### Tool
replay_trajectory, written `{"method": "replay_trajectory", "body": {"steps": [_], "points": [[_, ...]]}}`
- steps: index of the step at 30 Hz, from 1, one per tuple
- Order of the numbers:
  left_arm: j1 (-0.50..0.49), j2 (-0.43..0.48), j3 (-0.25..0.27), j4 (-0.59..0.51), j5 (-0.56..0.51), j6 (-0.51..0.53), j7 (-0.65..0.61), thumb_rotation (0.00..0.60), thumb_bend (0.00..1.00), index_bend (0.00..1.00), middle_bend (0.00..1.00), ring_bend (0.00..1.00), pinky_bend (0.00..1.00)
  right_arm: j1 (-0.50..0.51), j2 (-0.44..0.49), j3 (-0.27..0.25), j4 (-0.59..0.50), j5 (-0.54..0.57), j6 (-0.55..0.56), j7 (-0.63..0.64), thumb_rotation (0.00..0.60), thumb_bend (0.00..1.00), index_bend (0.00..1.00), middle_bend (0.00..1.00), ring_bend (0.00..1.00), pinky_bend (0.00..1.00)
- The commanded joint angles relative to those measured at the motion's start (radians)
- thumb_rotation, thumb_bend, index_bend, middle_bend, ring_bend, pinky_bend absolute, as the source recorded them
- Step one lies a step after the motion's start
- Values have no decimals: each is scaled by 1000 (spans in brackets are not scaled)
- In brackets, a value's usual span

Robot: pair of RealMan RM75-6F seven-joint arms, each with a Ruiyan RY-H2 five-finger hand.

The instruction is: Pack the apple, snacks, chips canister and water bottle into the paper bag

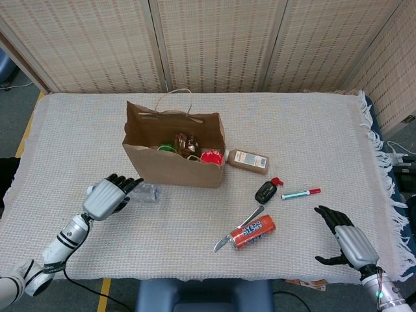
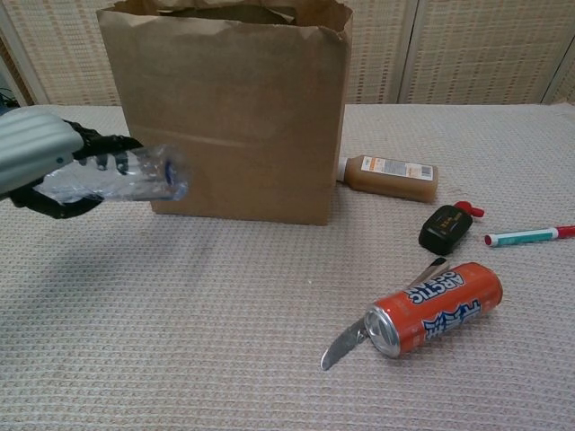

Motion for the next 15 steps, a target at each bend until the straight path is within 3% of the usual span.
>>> {"method": "replay_trajectory", "body": {"steps": [1, 9, 15], "points": [[82, 59, -148, -84, -202, 57, -57, 600, 636, 676, 679, 629, 691, -1, -3, 0, 0, -3, 3, -5, 600, 0, 0, 0, 0, 0], [83, 125, -504, -461, -633, 7, -151, 600, 636, 680, 679, 626, 662, -2, -15, 2, 3, -3, 10, -22, 600, 0, 0, 0, 0, 0], [7, 150, -632, -609, -713, -8, -98, 600, 636, 681, 679, 623, 658, -3, -16, 2, 6, -9, 13, -19, 600, 1, 0, 0, 0, 0]]}}
